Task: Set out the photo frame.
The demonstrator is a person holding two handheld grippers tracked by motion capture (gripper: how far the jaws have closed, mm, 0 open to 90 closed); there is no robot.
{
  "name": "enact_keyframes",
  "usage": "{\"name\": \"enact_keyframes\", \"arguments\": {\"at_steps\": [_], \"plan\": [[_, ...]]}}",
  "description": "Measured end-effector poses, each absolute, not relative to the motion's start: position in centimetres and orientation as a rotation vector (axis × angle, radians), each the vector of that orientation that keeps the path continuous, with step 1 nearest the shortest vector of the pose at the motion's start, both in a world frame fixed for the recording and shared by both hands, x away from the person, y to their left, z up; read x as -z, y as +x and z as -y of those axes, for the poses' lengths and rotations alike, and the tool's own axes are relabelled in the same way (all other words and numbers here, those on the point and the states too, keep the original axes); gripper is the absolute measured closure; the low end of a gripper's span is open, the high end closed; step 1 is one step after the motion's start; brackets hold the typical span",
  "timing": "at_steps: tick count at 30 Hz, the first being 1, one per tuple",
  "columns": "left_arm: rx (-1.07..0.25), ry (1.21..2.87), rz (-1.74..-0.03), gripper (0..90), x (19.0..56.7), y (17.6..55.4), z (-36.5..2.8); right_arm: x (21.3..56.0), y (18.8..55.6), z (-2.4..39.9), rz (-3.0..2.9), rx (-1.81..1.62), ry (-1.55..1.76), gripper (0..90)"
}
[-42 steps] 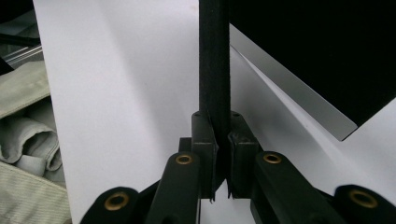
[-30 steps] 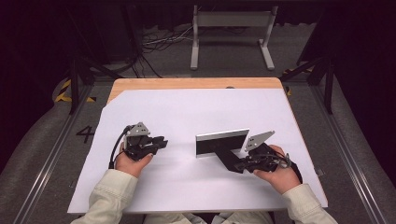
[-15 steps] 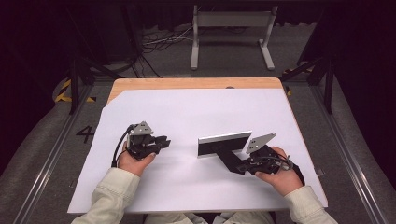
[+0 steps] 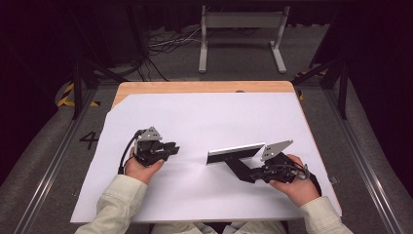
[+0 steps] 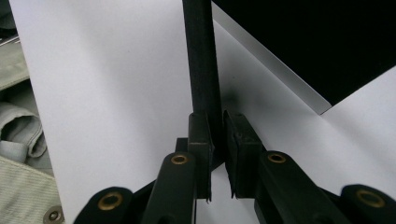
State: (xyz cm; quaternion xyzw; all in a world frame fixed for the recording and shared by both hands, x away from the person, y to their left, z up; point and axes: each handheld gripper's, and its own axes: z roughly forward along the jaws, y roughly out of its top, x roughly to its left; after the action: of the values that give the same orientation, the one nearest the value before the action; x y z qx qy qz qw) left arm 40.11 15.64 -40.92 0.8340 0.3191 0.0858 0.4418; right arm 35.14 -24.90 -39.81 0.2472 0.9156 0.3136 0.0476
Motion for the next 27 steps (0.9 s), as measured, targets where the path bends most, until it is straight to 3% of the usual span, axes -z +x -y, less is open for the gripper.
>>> {"name": "enact_keyframes", "arguments": {"at_steps": [11,16,19,27], "plan": [[-0.202,2.085,-0.754,75.8,40.9,40.2,-14.6,38.1,34.1,25.4,-2.709,-0.970,0.757,76.8],[-0.195,2.105,-0.720,85.6,40.9,40.1,-13.5,37.3,33.7,26.3,-2.663,-0.998,0.783,77.0],[-0.187,2.107,-0.705,89.6,40.9,40.1,-13.1,37.0,33.6,26.9,-2.642,-1.007,0.796,78.5],[-0.181,2.108,-0.675,89.9,40.7,39.8,-12.5,36.7,33.5,28.1,-2.613,-1.023,0.822,86.7]]}}
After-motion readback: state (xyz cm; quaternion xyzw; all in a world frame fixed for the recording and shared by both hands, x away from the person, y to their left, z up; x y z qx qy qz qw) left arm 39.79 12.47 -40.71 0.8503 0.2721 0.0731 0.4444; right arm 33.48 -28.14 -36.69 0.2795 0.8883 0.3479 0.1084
